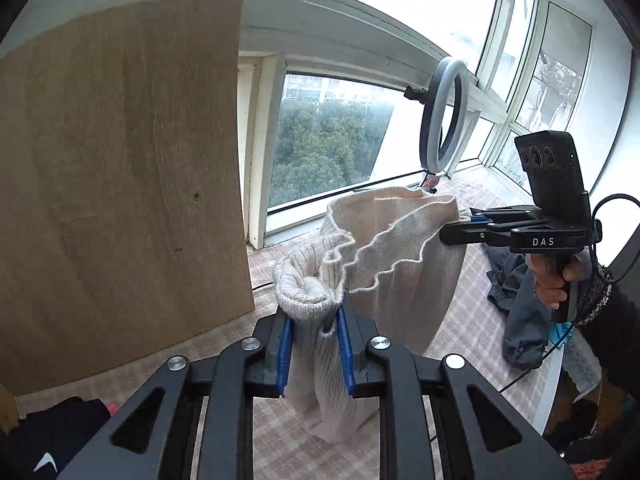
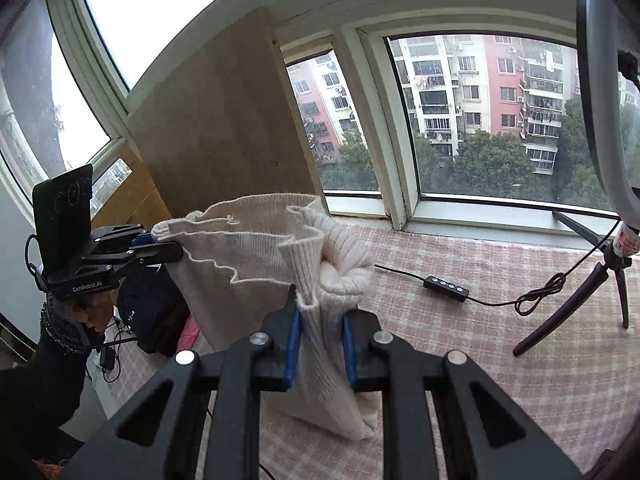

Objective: Fold clothes

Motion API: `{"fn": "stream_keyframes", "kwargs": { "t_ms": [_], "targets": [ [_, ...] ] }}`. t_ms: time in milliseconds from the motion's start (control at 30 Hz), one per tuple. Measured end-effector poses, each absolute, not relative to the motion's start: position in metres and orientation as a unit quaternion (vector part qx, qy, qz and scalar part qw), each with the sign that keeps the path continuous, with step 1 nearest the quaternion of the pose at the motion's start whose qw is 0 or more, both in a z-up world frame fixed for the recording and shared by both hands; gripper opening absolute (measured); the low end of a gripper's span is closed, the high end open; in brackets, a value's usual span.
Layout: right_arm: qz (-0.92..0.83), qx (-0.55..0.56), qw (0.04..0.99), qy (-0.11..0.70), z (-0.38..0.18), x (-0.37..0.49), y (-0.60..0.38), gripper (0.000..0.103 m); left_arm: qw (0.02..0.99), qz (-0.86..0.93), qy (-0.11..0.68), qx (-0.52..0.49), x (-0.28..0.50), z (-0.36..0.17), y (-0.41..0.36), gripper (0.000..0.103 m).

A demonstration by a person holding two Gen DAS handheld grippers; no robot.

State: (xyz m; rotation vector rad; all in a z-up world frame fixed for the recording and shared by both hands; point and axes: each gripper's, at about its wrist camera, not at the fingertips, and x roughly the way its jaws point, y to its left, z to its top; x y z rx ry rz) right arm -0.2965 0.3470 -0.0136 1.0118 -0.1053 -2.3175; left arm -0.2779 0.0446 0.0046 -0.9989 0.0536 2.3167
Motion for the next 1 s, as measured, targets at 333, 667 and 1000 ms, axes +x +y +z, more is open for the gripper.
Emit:
{"fn": "stream_keyframes", "kwargs": {
  "t_ms": [333, 667, 1000],
  "targets": [
    [-0.840, 0.494, 0.221, 0.033, -0.158, -0.102, 0.351, 0.026, 0.334, 0.795, 0.066, -0.501, -0.106, -0.096, 0.062, 0.017],
    [-0.836, 0.508, 0.205, -0.032, -0.143, -0.035, 0.394, 0.025, 0.303, 0.786, 0.018, -0.538, -0.056, -0.124, 0.042, 0.015],
    [-0.809, 0.549, 0.207, -0.007, -0.199, -0.109, 0.342, 0.023, 0.279, 0.790, 0.009, -0.545, -0.121, -0.185, 0.117, 0.017]
  ]
}}
